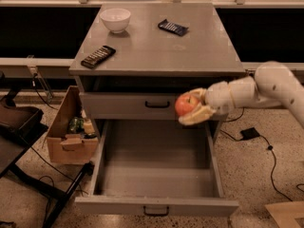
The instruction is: Pick apple from middle drawer and place on counter
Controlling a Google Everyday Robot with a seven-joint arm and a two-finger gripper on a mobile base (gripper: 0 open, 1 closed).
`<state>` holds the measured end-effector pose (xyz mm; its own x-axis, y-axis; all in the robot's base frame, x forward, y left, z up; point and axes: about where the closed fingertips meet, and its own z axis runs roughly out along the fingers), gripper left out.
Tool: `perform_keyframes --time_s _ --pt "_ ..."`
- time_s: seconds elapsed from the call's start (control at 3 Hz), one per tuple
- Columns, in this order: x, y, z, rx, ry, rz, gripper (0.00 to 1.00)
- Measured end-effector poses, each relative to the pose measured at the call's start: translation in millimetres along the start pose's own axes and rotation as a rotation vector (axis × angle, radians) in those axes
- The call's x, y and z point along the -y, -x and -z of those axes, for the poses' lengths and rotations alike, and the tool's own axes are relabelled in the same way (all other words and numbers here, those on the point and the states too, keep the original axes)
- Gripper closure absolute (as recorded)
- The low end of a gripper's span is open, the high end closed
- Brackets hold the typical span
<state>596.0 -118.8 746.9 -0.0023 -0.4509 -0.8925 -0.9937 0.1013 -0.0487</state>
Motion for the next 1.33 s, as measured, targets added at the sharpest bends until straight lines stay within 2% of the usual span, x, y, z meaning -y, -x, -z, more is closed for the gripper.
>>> perform_keyframes --time_s 0.33,0.67,1.0,1.33 --pt "51.5 65.3 48.1 -0.012 -0.07 -0.062 1.0" --pt "84.5 114.0 86.4 -0.023 -0.169 -0.099 1.0" --pt "114.2 136.8 113.9 0.006 -0.289 -0.148 1.0" --pt "140.7 128.7 117.6 0.032 -0.365 -0.189 1.0"
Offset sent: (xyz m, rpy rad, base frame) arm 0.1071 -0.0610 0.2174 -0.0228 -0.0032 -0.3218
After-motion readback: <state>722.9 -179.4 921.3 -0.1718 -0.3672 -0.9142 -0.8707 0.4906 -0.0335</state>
